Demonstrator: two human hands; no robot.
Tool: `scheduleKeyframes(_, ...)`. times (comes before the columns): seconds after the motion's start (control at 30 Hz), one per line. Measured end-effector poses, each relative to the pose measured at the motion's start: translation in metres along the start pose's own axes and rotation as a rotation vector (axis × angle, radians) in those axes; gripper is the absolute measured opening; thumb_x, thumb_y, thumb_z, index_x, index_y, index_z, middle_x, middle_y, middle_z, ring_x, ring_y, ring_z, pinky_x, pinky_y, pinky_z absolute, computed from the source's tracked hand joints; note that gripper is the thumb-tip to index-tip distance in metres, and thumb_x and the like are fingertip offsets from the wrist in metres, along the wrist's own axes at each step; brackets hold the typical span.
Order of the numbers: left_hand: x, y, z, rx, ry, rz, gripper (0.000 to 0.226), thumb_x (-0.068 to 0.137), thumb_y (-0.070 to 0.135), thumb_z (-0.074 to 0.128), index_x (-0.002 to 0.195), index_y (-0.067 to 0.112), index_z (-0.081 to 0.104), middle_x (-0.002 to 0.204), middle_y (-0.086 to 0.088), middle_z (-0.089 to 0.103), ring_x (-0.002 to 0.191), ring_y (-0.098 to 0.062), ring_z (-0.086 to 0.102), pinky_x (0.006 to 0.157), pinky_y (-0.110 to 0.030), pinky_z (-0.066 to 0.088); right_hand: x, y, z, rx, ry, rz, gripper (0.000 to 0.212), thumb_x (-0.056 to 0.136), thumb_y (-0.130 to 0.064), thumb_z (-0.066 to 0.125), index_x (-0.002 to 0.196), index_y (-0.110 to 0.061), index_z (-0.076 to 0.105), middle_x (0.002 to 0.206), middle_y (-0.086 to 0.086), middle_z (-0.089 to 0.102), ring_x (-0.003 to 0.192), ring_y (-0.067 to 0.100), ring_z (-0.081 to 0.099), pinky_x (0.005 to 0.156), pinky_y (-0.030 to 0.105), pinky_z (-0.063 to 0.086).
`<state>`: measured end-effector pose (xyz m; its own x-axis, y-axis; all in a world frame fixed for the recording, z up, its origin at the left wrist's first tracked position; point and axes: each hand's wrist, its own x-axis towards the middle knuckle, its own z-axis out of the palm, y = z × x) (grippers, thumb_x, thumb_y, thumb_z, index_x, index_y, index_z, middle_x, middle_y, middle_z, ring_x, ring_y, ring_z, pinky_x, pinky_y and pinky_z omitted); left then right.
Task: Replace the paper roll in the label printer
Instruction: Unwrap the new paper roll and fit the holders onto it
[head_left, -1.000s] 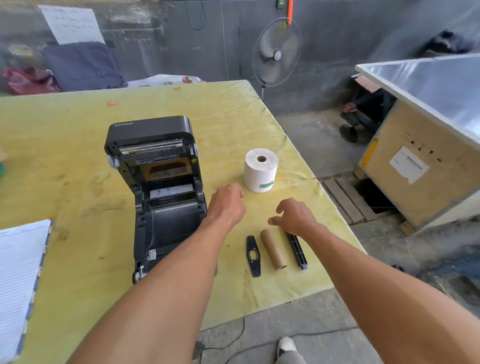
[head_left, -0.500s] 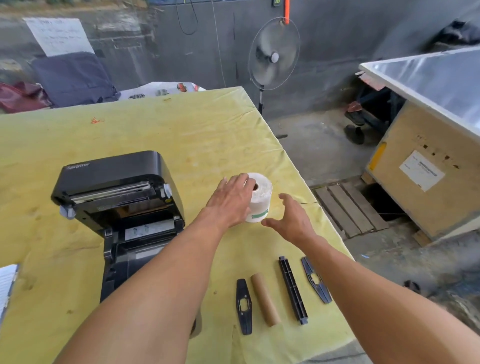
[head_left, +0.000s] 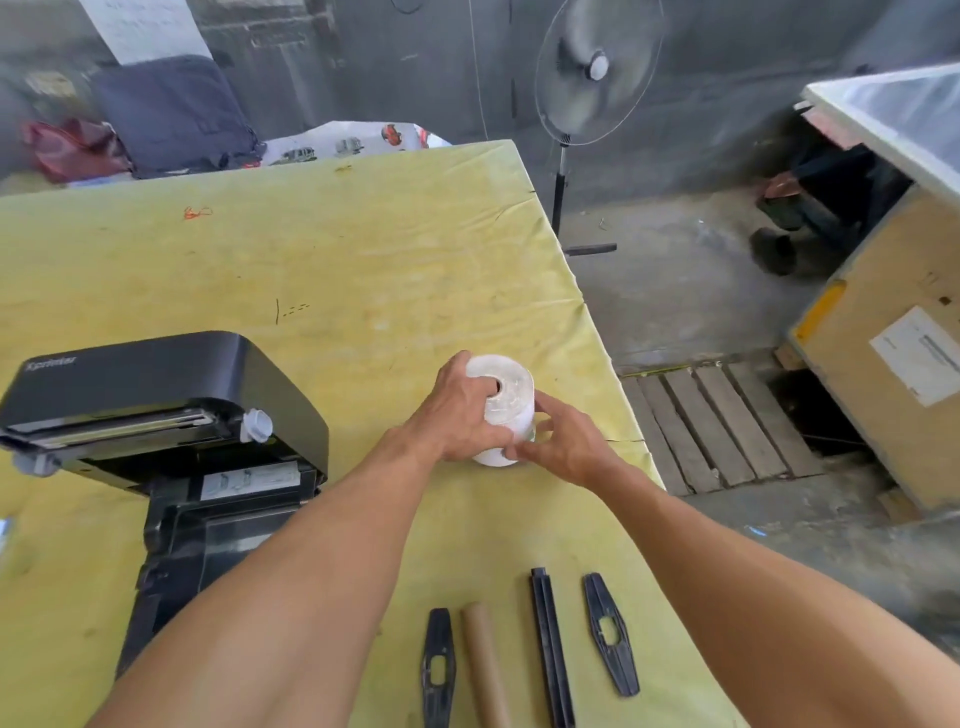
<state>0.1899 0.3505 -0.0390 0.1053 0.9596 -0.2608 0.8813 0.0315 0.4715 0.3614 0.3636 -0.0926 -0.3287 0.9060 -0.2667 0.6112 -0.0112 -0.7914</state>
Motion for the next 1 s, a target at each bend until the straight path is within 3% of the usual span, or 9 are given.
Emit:
scheduleKeyframes(0.07,0.004,0.002,0.003,-0.169,0.112,-0.13,0.046,0.07,0.04,0.081,0.1,0.01,0.063,0.141,-0.013,0.033,0.126,-0.031,0.041,0.094,-0.037,0.045,0.004,0.001,-0.011,0.089,-0.018,0.015,0.067,0.074,-0.031,0.085,0.135,-0.031,0.057,0.126,-0.011,0.066,0.104,0.019,0.068,0.09,0.036,0.054)
scheduleKeyframes(0.13,0.005,0.001,0.002,-0.366,0.228,-0.24,0.057,0.065,0.049,0.079,0.093,0.001,0.064,0.123,-0.019,0.055,0.103,-0.033,0.056,0.079,-0.038,0.049,0.006,-0.004,-0.021,0.192,0.002,0.017,0.063,0.077,-0.029,0.084,0.136,-0.027,0.06,0.131,-0.011,0.064,0.108,0.017,0.068,0.09,0.031,0.051)
scheduleKeyframes(0.23,-0.006,0.003,-0.002,-0.674,0.344,-0.348,0.054,0.06,0.058,0.067,0.082,0.008,0.069,0.094,-0.012,0.07,0.081,-0.029,0.063,0.063,-0.032,0.045,0.005,-0.023,-0.032,0.255,0.029,-0.033,0.058,0.078,-0.027,0.084,0.132,-0.019,0.064,0.126,-0.012,0.061,0.117,0.01,0.059,0.095,0.026,0.044)
scheduleKeyframes(0.37,-0.025,-0.001,0.001,-0.952,0.462,-0.492,0.056,0.056,0.066,0.062,0.075,0.014,0.069,0.086,-0.01,0.069,0.083,-0.032,0.064,0.072,-0.039,0.051,0.001,-0.053,-0.036,0.169,0.004,-0.101,0.049,0.075,-0.025,0.087,0.12,-0.016,0.071,0.122,-0.007,0.065,0.114,0.012,0.058,0.092,0.026,0.044)
scheduleKeyframes(0.47,-0.039,-0.003,0.004,-1.12,0.49,-0.524,0.049,0.057,0.063,0.067,0.071,0.016,0.067,0.083,-0.01,0.068,0.083,-0.033,0.066,0.074,-0.045,0.054,-0.005,-0.074,-0.035,0.145,0.026,-0.122,0.03,0.079,-0.022,0.083,0.106,-0.012,0.076,0.111,0.0,0.07,0.104,0.023,0.066,0.091,0.041,0.056)
scheduleKeyframes(0.6,-0.061,-0.002,0.008,-1.271,0.488,-0.524,0.04,0.073,0.054,0.07,0.076,0.015,0.064,0.084,-0.009,0.065,0.078,-0.03,0.064,0.07,-0.041,0.051,-0.02,-0.108,-0.032,-0.047,0.065,-0.128,0.008,0.088,-0.016,0.073,0.093,-0.011,0.076,0.1,0.002,0.072,0.097,0.023,0.063,0.083,0.032,0.051)
scheduleKeyframes(0.73,-0.082,-0.006,0.012,-1.355,0.467,-0.496,0.029,0.083,0.044,0.068,0.084,0.015,0.065,0.091,-0.009,0.065,0.084,-0.031,0.065,0.07,-0.039,0.052,-0.035,-0.129,-0.026,-0.137,0.054,-0.062,0.028,0.089,-0.002,0.055,0.071,-0.015,0.071,0.084,-0.001,0.069,0.081,0.02,0.058,0.064,0.025,0.046)
scheduleKeyframes(0.8,-0.091,-0.007,0.013,-1.36,0.473,-0.475,0.03,0.082,0.046,0.068,0.084,0.016,0.066,0.093,-0.01,0.066,0.086,-0.031,0.066,0.071,-0.04,0.053,-0.042,-0.134,-0.024,-0.162,0.047,-0.051,0.029,0.09,0.0,0.052,0.074,-0.012,0.073,0.081,-0.001,0.068,0.077,0.02,0.057,0.057,0.023,0.043)
scheduleKeyframes(1.0,-0.106,-0.003,0.014,-1.399,0.456,-0.451,0.028,0.084,0.044,0.066,0.084,0.016,0.066,0.094,-0.01,0.066,0.089,-0.032,0.066,0.078,-0.045,0.056,-0.065,-0.137,-0.018,-0.211,0.109,-0.1,0.025,0.095,-0.004,0.051,0.088,-0.009,0.075,0.082,-0.004,0.064,0.087,0.021,0.057,0.072,0.026,0.042)
